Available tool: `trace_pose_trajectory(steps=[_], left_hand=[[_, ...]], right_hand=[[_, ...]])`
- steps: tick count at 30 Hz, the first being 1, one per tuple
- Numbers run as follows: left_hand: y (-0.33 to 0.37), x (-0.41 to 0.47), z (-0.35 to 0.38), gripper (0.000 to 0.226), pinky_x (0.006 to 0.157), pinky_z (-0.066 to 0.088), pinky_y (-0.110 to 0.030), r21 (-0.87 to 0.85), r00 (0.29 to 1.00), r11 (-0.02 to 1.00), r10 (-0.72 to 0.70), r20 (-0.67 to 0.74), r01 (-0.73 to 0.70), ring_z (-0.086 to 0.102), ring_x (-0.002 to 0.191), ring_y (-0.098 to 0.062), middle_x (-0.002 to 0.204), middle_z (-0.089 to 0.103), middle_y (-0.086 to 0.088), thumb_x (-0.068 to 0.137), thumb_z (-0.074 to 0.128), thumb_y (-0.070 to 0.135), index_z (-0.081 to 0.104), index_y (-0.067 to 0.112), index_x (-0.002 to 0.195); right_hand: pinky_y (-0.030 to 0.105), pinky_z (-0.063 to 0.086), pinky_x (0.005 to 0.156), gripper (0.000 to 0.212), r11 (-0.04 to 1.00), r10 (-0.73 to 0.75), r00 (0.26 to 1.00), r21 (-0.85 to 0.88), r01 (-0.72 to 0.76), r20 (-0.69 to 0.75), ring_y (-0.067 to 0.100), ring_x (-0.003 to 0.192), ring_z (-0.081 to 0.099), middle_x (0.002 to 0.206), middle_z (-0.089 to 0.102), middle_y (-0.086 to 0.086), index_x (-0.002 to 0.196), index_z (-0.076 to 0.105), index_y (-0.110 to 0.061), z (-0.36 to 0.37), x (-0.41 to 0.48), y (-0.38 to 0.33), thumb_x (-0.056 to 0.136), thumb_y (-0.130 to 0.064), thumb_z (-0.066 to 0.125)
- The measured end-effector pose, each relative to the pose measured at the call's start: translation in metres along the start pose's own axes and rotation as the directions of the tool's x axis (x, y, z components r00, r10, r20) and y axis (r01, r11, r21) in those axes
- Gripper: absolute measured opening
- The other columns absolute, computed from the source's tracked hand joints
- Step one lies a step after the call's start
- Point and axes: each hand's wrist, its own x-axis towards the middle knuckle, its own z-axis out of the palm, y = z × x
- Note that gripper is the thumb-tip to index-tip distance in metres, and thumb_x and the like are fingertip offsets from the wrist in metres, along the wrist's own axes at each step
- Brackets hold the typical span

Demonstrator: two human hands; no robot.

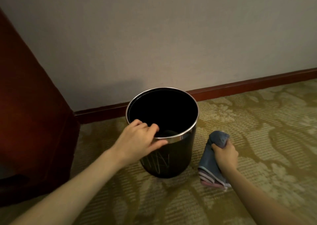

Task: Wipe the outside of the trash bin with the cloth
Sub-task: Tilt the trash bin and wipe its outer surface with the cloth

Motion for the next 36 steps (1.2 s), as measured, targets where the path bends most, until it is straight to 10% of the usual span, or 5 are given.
trace_pose_trajectory(steps=[12,18,23,27,36], left_hand=[[-0.029,-0.008,0.001,0.040,0.056,0.042,-0.022,-0.043,0.993,0.993,0.111,-0.032,-0.112,0.057,0.054,-0.011,0.062,0.062,0.006,0.086,0.045,0.052,0.062,0.017,0.078],[0.004,0.000,0.000,0.058,0.044,0.047,-0.026,0.086,0.995,0.994,-0.073,0.064,0.068,0.063,0.050,-0.022,0.055,0.064,-0.002,0.089,0.026,0.057,0.060,0.014,0.071],[0.020,0.021,-0.002,0.044,0.043,0.036,-0.023,0.326,0.942,0.906,-0.319,0.109,0.269,0.063,0.049,-0.022,0.054,0.063,-0.001,0.088,0.048,0.053,0.063,0.017,0.067],[0.007,0.032,0.009,0.042,0.053,0.034,-0.032,0.275,0.922,0.904,-0.369,0.120,0.326,0.065,0.075,-0.031,0.083,0.067,-0.008,0.097,0.025,0.037,0.059,0.013,0.099],[0.024,0.029,-0.003,0.034,0.058,0.045,-0.039,-0.009,0.934,0.940,-0.337,0.115,0.340,0.063,0.074,-0.031,0.081,0.064,-0.008,0.099,0.028,0.039,0.052,0.015,0.095]], right_hand=[[0.036,0.042,0.064,0.043,1.000,-0.029,0.999,0.000,0.029,0.024,0.031,0.081,0.054,0.094,0.059,0.013,0.122,0.049,-0.007,-0.009,-0.001,-0.006,0.085,-0.025,0.060],[0.040,0.049,0.069,0.047,0.999,-0.002,0.998,-0.035,0.000,-0.056,0.036,0.090,0.059,0.104,0.063,0.018,0.127,0.049,-0.010,-0.005,-0.004,-0.008,0.085,-0.026,0.061],[0.032,0.043,0.053,0.045,0.999,0.008,0.998,-0.043,-0.010,-0.064,0.025,0.071,0.056,0.087,0.060,0.010,0.122,0.051,-0.008,-0.001,-0.005,-0.010,0.084,-0.028,0.062],[0.035,0.045,0.056,0.036,1.000,0.009,0.998,-0.024,-0.010,-0.059,0.028,0.071,0.056,0.084,0.058,0.010,0.113,0.053,-0.010,0.005,-0.006,-0.018,0.083,-0.028,0.061],[0.029,0.039,0.051,0.034,0.994,-0.093,0.996,0.063,0.092,0.004,0.024,0.071,0.056,0.084,0.061,0.007,0.113,0.054,-0.014,0.017,-0.009,-0.040,0.082,-0.025,0.062]])
